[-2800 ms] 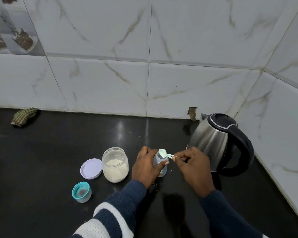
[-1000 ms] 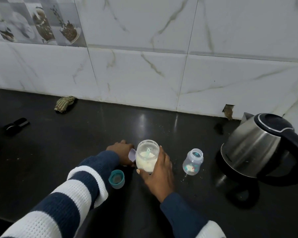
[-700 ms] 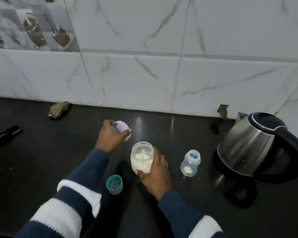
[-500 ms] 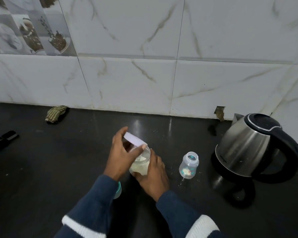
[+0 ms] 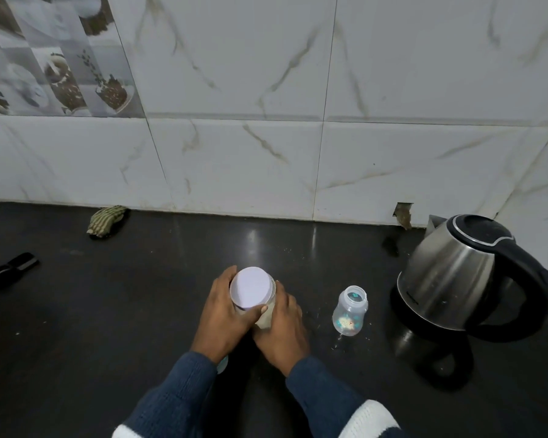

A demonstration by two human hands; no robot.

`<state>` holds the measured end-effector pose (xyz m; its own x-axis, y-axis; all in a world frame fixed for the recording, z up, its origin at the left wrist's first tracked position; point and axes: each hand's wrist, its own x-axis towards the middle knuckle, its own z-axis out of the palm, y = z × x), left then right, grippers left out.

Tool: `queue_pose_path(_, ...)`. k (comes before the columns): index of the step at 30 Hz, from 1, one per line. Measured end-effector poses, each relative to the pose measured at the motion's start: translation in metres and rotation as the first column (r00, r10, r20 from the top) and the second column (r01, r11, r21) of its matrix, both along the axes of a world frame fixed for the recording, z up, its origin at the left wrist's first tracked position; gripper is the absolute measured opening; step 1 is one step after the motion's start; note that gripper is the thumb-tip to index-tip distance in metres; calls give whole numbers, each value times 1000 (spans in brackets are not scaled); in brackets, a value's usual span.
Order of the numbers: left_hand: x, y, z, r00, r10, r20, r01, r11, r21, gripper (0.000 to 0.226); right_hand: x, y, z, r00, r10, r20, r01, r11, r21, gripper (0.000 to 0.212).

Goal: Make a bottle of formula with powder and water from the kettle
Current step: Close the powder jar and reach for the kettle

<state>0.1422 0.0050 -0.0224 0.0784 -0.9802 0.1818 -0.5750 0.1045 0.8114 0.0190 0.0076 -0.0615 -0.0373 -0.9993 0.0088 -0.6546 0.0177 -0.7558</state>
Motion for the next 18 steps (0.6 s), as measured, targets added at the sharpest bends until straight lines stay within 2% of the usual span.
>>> queue_pose_path(5,-8,-10,8,984,-44,174,36,998,49,83,2,-3,-3,1000,-6,-22,6,1000,14,89)
queue_pose_path(9,-6,-16,19,934,-95,345,64,993,100,80,0,-5,-3,999,5,-51,-3,999,35,93)
queue_pose_path(13,-6,-17,20,919,-112,377,76,991,109,80,-12,9,6,999,20,-31,-21,1000,-12,90)
queue_pose_path(15,-4,-17,17,928,-110,356,75,991,112,81,-27,29,15,998,15,57,-11,997,-76,74)
queue_pose_path(18,-1,-18,11,927,-99,362,62,992,114,84,-64,63,37,977,-71,201,124,957,-262,16)
